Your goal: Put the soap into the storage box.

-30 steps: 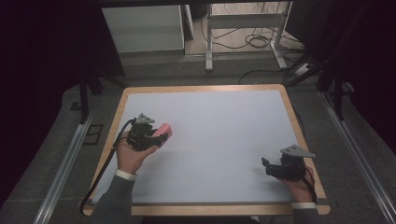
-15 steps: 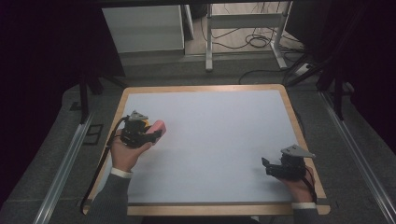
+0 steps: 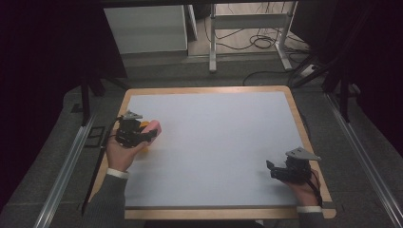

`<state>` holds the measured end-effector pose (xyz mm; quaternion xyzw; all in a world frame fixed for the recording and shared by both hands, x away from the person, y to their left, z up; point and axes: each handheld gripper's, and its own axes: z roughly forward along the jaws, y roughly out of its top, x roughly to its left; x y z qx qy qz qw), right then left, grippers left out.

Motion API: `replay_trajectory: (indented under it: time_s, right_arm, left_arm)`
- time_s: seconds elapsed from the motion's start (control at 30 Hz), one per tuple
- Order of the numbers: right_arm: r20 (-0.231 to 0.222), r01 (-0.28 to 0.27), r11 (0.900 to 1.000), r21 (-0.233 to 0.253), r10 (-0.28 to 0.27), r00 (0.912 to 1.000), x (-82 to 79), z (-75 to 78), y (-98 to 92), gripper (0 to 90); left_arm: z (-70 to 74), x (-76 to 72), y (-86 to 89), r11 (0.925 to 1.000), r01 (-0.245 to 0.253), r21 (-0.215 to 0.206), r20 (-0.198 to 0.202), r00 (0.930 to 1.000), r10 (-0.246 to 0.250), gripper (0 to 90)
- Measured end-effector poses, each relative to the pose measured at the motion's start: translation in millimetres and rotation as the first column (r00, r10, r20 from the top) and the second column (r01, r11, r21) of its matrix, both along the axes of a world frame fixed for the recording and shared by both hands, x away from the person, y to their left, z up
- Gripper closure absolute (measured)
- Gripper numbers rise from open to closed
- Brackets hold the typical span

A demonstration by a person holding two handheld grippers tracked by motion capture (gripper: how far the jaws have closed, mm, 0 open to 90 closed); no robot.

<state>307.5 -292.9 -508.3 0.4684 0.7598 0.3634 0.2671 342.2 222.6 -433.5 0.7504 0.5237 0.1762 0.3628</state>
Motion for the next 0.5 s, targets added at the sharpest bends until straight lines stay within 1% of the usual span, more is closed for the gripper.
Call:
replay_trajectory:
  time_s: [0.5]
  right_arm:
    - [-0.001, 0.0, 1.0, -0.001, 0.0, 1.0, 0.2, -0.5, 0.4, 11.4]
  left_arm:
    - [-3.8, 9.1, 20.3, 0.9988, -0.048, 0.009, -0.017, 0.9987, 0.048, 60.2]
